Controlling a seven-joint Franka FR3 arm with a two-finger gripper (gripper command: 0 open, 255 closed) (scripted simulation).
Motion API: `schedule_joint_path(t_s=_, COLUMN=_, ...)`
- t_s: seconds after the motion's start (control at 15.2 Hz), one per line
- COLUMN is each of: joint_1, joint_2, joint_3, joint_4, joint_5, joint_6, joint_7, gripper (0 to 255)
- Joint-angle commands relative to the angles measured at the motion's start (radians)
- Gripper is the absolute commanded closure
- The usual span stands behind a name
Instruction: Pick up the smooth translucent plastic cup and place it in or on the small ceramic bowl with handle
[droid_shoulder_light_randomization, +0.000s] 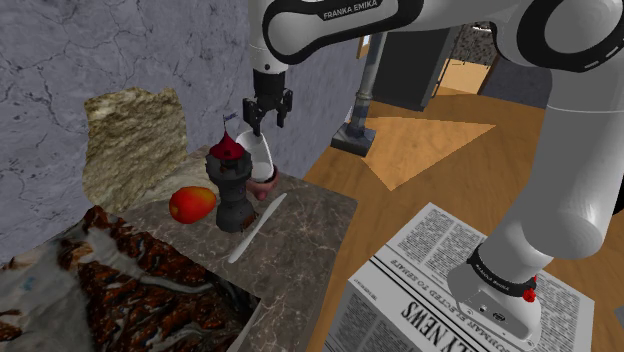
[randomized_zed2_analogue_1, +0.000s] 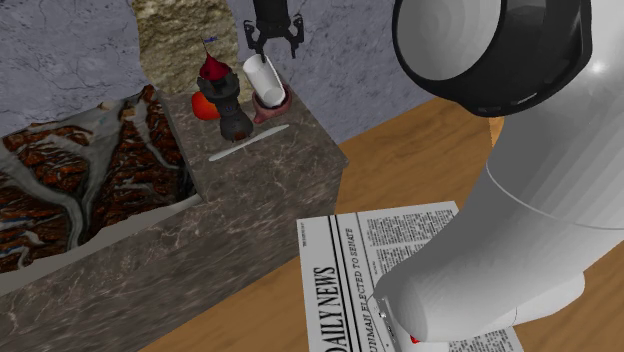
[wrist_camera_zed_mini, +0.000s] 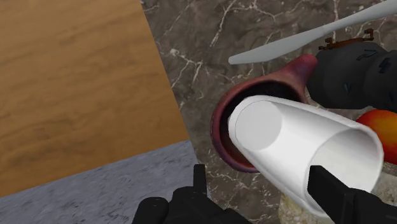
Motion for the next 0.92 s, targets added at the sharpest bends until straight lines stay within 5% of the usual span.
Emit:
schedule_joint_path(t_s=0.0, joint_1=0.0, joint_2=0.0, joint_3=0.0, joint_4=0.0, joint_5=0.0, joint_6=0.0, joint_7=0.0, gripper=0)
schedule_joint_path(t_s=0.4, joint_1=0.004, joint_2=-0.02, joint_3=0.006, joint_4=0.1, joint_5=0.011, joint_6=-0.118, joint_7=-0.008, gripper=0)
schedule_joint_path(t_s=0.86, joint_1=0.004, joint_2=-0.02, joint_3=0.006, joint_4=0.1, joint_5=0.011, joint_6=-0.118, joint_7=-0.008, gripper=0)
